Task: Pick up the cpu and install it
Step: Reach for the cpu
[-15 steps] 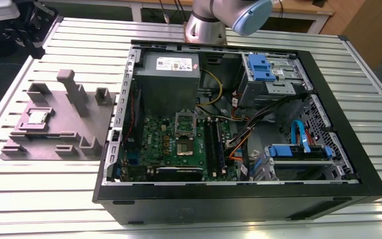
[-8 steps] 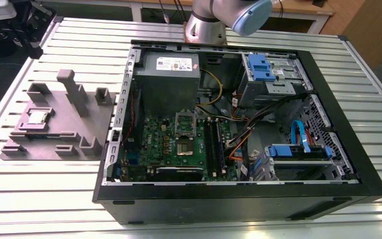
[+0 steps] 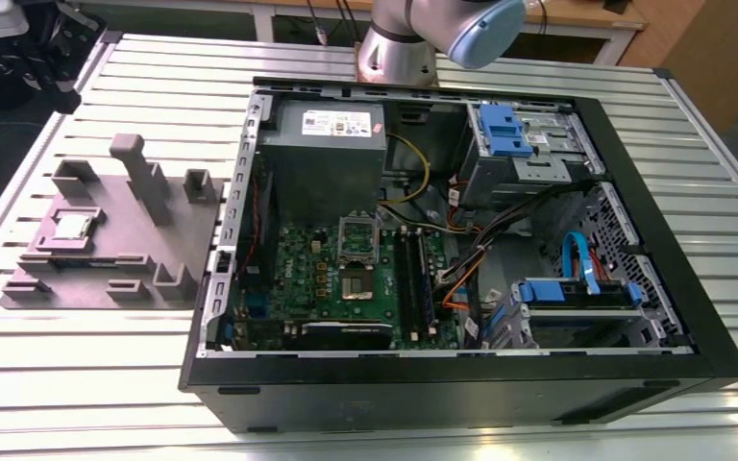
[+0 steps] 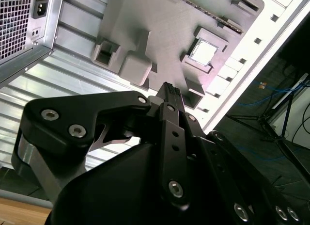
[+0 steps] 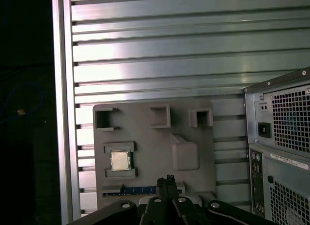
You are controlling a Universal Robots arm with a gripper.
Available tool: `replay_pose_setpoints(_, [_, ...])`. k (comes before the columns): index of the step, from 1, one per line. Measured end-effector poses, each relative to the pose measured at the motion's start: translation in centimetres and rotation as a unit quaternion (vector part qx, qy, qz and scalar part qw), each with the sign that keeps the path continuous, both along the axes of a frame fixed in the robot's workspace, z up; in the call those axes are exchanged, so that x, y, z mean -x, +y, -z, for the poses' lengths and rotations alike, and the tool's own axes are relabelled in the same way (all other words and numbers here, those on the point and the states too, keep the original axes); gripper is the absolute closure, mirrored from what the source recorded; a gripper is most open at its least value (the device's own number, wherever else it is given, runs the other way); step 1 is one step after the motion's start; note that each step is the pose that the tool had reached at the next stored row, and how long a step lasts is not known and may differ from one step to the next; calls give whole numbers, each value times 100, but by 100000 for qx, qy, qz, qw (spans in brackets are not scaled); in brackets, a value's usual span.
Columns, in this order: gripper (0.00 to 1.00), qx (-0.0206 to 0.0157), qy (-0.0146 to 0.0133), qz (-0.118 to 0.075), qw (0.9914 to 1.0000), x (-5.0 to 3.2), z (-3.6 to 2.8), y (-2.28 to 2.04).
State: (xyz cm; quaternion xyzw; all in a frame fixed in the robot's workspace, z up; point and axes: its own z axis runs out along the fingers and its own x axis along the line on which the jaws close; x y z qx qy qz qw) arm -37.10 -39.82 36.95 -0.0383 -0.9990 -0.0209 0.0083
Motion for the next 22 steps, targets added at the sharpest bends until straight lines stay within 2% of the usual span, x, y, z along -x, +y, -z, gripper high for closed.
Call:
replay_pose_setpoints(11, [90, 4, 6, 4, 100000, 57, 1, 0])
replay_pose_setpoints(16, [90, -3, -3, -3, 100000, 166, 9, 13])
replay_pose_setpoints(22, [90, 1, -1, -2, 100000, 373, 27, 76])
